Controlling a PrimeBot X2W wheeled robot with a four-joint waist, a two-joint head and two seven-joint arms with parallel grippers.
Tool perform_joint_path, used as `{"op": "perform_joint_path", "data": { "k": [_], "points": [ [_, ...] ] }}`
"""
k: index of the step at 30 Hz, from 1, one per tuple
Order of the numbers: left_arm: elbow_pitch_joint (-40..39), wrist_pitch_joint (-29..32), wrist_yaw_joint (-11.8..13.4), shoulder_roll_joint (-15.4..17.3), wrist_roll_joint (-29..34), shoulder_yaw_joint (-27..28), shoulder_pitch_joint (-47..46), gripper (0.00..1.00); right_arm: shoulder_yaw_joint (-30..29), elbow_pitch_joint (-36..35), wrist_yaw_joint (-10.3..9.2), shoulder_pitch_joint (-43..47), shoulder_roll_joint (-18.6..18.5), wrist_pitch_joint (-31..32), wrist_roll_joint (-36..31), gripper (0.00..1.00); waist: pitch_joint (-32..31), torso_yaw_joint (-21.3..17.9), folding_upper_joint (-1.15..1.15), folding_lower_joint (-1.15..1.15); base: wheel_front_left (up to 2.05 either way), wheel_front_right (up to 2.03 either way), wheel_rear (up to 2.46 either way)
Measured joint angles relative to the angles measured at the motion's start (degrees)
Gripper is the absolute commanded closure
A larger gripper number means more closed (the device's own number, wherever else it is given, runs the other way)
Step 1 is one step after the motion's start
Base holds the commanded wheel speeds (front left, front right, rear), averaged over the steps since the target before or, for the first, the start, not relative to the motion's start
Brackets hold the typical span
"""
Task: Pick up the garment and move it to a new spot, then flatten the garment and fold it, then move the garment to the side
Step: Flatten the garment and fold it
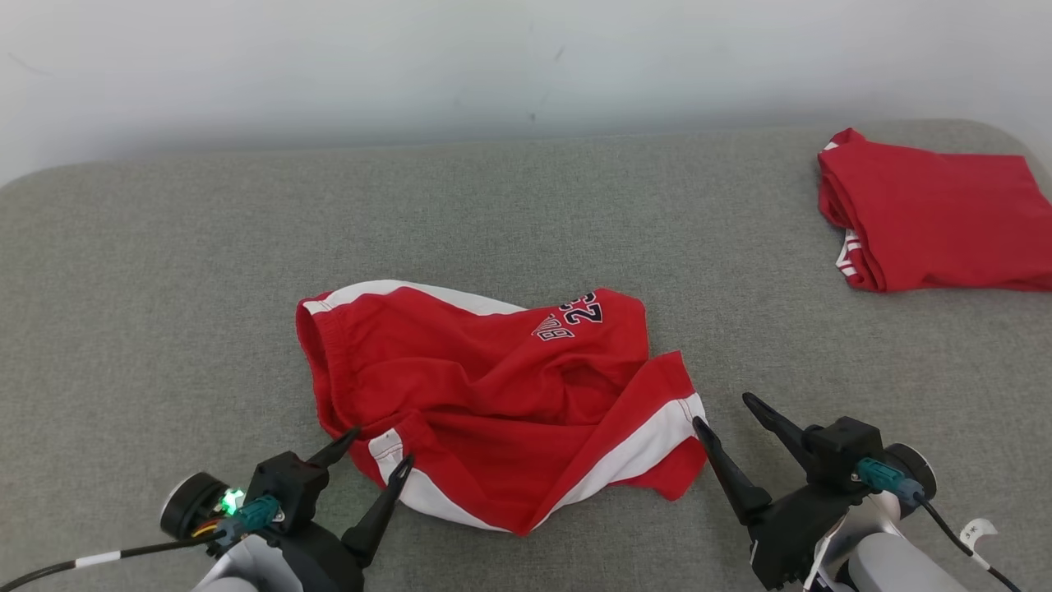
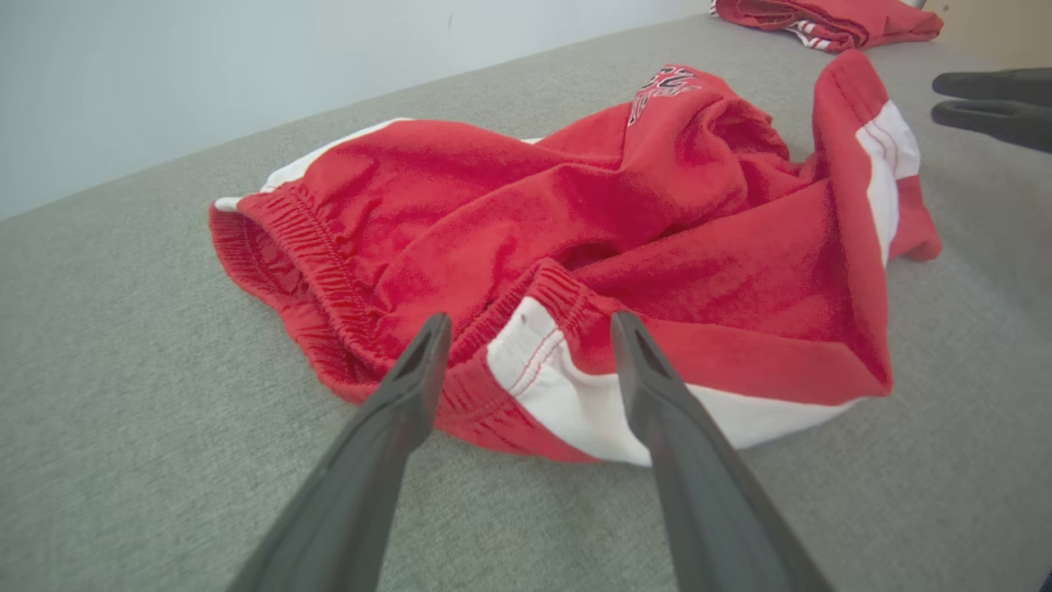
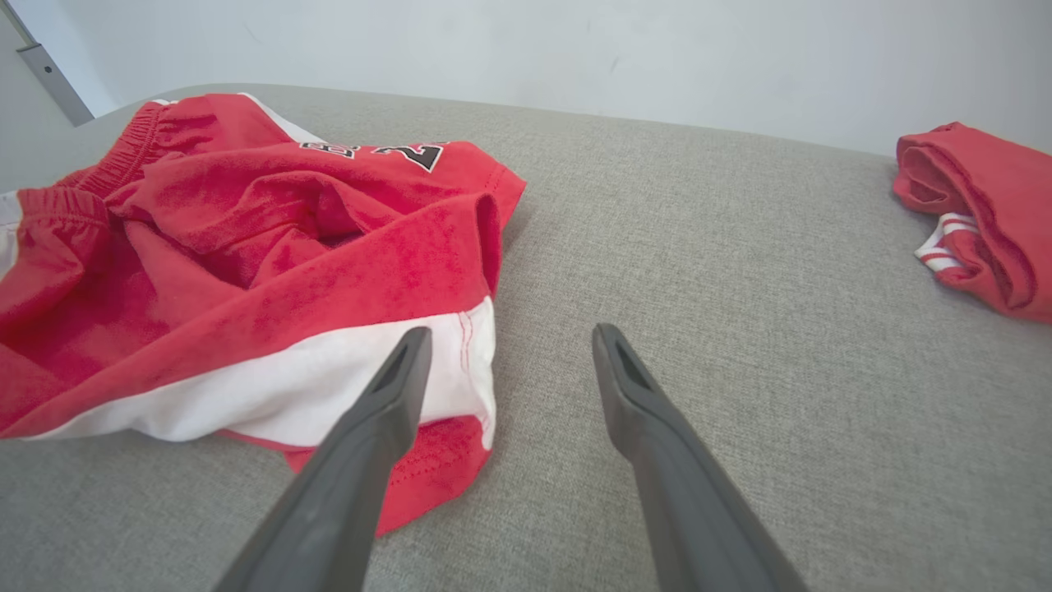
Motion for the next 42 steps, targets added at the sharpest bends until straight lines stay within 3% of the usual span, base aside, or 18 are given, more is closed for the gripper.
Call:
{"op": "perform_joint_path", "data": {
  "k": [4, 14, 15, 16, 17, 21, 31, 36, 42],
  "points": [
    [-0.19, 1.16, 0.00, 1.93, -0.98, -1.66, -0.26, 0.00, 1.03, -0.36, 0.00, -0.03, -1.01, 1.13, 0.52, 0.00, -0.32, -0.29, 0.00, 0.00, 0.00, 0.00, 0.00],
    [-0.78, 4.43, -0.01, 2.96, -3.53, -6.37, -4.08, 0.00, 5.11, 1.68, 0.00, -3.66, -1.31, 3.26, 2.03, 0.00, 1.05, -0.33, 0.00, 0.00, 0.00, 0.00, 0.00],
    [-0.23, 5.39, 0.00, 2.96, -5.82, -7.10, -4.56, 0.15, 6.91, 2.18, 0.00, -4.58, -1.33, 4.04, 3.33, 0.00, 1.29, -0.22, 0.00, 0.00, 0.00, 0.00, 0.00],
    [0.00, 6.13, 0.00, 3.15, -6.55, -7.80, -4.82, 0.76, 8.08, 2.32, 0.00, -5.02, -1.30, 4.43, 4.19, 0.91, 1.41, -0.19, 0.00, 0.00, 0.00, 0.00, 0.00],
    [0.20, 6.08, -0.01, 3.24, -6.95, -8.12, -4.88, 1.00, 8.83, 2.48, 0.00, -5.39, -1.16, 4.68, 5.23, 1.00, 1.51, -0.18, 0.00, 0.00, 0.00, 0.00, 0.00],
    [1.59, 3.57, 0.04, 3.13, -9.14, -7.75, -5.21, 1.00, 10.26, 3.23, 0.00, -6.39, -1.82, 2.44, 7.12, 1.00, 1.33, 0.11, 0.00, 0.01, 0.00, 0.00, 0.00],
    [-3.38, -5.42, 5.44, 2.16, -12.23, -4.35, 5.09, 1.00, 7.95, -3.47, 0.00, 2.42, -3.77, -2.13, 9.77, 1.00, -1.85, 0.53, 0.00, 0.00, 0.00, 0.00, 0.00],
    [-8.05, -7.12, 6.68, 2.75, -13.29, -1.63, 7.32, 1.00, 6.43, -9.77, 0.00, 4.33, -4.32, 0.24, 11.58, 1.00, -3.33, 0.23, 0.00, -0.01, 0.00, 0.00, 0.00],
    [-13.55, -6.19, 6.90, 6.45, -14.04, 2.24, 3.59, 1.00, 3.99, -16.37, 0.00, 1.94, -5.64, 4.88, 14.45, 1.00, -4.31, 0.21, 0.00, 0.00, 0.00, 0.00, 0.00]
  ]
}}
